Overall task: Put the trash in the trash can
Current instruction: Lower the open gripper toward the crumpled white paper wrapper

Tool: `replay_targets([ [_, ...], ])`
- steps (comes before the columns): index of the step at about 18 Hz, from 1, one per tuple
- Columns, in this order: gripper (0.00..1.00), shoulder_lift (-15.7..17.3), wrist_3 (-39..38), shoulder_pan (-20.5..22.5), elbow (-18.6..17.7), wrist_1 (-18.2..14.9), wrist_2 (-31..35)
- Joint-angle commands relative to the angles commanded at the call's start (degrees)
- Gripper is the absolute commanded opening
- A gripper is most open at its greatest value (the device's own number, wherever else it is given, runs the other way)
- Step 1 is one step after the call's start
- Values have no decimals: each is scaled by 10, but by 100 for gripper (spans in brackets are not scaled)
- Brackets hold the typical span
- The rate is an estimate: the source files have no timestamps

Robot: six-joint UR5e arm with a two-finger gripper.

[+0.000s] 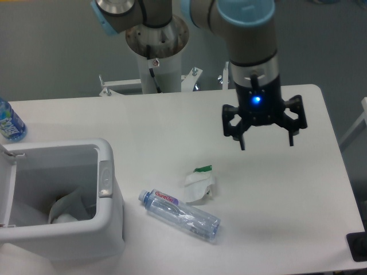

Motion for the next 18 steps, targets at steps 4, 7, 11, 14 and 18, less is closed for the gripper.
replay_targets([
  [4, 100, -10, -5, -2, -10, 11, -3],
  [7, 100, -18, -3, -4, -42, 31, -5],
  [11, 100, -32, -11, -14, -89, 80, -3],
  [14, 100, -42, -9, -20, -98, 79, -10],
  [18, 100, -55, -8, -28, -127, 79, -39],
])
